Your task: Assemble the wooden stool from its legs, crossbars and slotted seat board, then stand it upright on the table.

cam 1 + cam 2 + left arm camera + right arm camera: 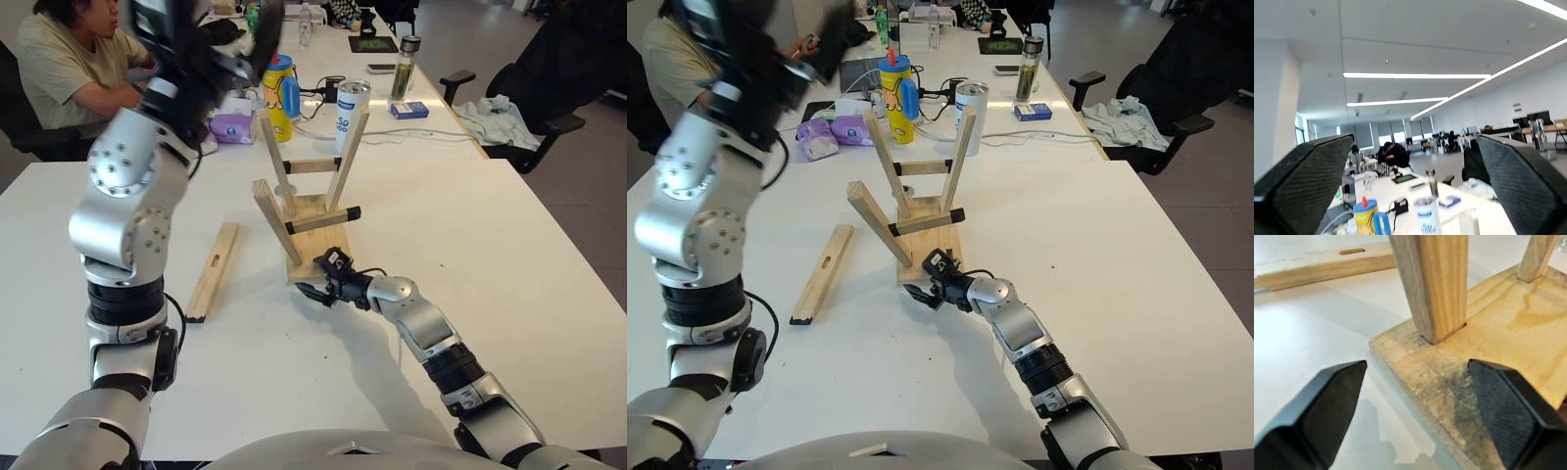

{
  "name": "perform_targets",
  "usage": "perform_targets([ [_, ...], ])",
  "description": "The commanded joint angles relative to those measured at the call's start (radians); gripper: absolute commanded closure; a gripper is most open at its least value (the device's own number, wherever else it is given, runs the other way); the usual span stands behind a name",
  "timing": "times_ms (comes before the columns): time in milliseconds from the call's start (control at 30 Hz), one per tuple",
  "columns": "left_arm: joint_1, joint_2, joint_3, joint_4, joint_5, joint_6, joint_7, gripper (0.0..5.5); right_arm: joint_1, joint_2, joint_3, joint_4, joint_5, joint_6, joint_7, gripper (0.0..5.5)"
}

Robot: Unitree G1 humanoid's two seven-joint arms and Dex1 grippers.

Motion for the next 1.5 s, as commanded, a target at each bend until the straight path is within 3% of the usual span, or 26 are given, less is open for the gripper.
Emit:
perform_targets([
  [33, 0.259, 0.032, -0.204, 0.083, 0.110, 0.171, -0.005, 0.83, 0.072, -0.009, 0.047, 0.100, -0.032, 0.105, 0.016, 1.67],
  [133, 0.249, 0.008, -0.155, 0.059, 0.165, 0.100, 0.038, 0.83, 0.076, -0.007, 0.047, 0.097, -0.031, 0.107, 0.016, 1.67],
  [233, 0.161, -0.057, 0.042, -0.011, 0.167, -0.023, 0.145, 0.83, 0.084, -0.003, 0.048, 0.090, -0.026, 0.110, 0.017, 1.67],
  [367, 0.186, -0.015, 0.230, -0.102, 0.244, -0.002, 0.254, 0.83, 0.095, 0.014, 0.026, 0.056, -0.006, 0.079, 0.009, 1.67],
  [433, 0.247, -0.007, 0.260, -0.135, 0.268, 0.017, 0.256, 0.83, 0.107, 0.031, -0.015, 0.011, 0.031, 0.057, 0.002, 1.67],
  [567, 0.576, -0.035, 0.238, -0.169, 0.243, 0.160, 0.183, 0.83, 0.117, 0.047, -0.059, -0.066, 0.067, 0.033, -0.003, 1.67],
  [667, 0.697, -0.041, 0.193, -0.180, 0.233, 0.216, 0.137, 0.83, 0.136, 0.038, -0.034, -0.065, 0.054, 0.079, 0.001, 1.67],
  [767, 0.747, -0.022, 0.146, -0.175, 0.241, 0.245, 0.090, 0.83, 0.166, 0.023, -0.003, -0.079, 0.032, 0.093, 0.003, 1.67],
  [1133, 0.776, -0.026, 0.100, -0.012, 0.236, 0.230, -0.018, 0.83, 0.202, 0.038, -0.205, -0.311, 0.183, 0.044, -0.028, 1.67],
  [1267, 0.775, -0.034, 0.104, 0.011, 0.219, 0.230, -0.040, 1.34, 0.191, -0.016, -0.304, -0.386, 0.243, 0.100, -0.024, 1.67],
  [1500, 0.752, -0.052, 0.130, 0.034, 0.195, 0.241, -0.049, 2.43, 0.159, -0.137, -0.276, -0.260, 0.199, 0.107, 0.051, 1.67],
])
